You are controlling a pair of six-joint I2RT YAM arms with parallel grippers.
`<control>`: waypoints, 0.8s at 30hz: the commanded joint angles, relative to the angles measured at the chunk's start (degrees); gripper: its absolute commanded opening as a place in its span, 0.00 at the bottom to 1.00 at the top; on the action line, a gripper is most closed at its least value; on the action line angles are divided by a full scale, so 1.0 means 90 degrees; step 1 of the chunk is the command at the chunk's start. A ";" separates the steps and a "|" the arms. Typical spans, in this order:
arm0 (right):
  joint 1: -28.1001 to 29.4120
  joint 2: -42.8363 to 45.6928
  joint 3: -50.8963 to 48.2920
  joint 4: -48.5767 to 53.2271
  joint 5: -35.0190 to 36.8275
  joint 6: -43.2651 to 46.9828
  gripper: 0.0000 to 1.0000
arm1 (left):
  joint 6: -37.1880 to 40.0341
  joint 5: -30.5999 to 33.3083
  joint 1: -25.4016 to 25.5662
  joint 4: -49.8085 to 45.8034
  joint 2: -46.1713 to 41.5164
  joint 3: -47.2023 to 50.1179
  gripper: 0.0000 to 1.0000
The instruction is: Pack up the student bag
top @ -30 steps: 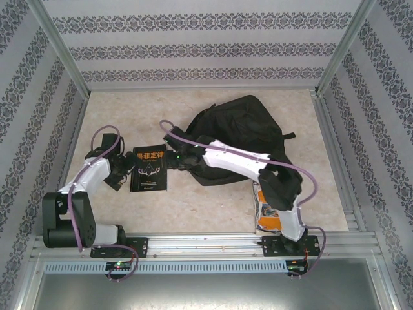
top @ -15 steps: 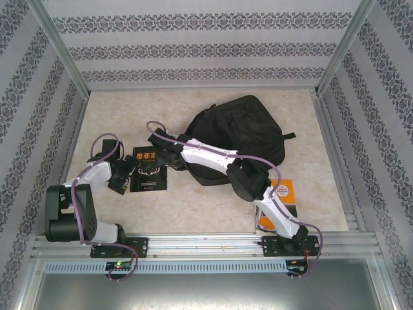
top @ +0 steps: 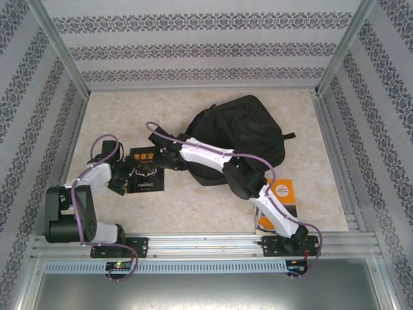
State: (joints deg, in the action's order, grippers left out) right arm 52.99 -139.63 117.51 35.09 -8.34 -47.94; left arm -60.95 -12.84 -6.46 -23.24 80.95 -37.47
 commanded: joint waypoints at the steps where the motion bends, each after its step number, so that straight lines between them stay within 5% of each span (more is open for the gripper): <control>1: 0.0045 0.0533 -0.0084 -0.0306 -0.0403 0.0246 0.34 | -0.0165 -0.1195 0.0294 0.1787 0.0735 0.0484 1.00; 10: -0.0029 0.0548 -0.0164 -0.0569 -0.1152 0.0340 0.18 | -0.0090 -0.1224 0.0361 0.1633 0.0626 0.0438 1.00; 18: -0.0043 0.0059 0.0246 -0.0598 -0.2248 0.0419 0.23 | -0.0013 -0.1284 0.0365 0.1557 0.0632 0.0369 1.00; 24: -0.0086 -0.0061 0.0334 -0.0395 -0.2281 0.0623 0.30 | -0.0025 -0.1325 0.0358 0.1514 0.0636 0.0343 1.00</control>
State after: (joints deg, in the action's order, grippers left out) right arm 51.57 -138.41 118.80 30.57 -24.64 -43.97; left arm -60.64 -12.62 -6.07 -23.33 80.99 -37.63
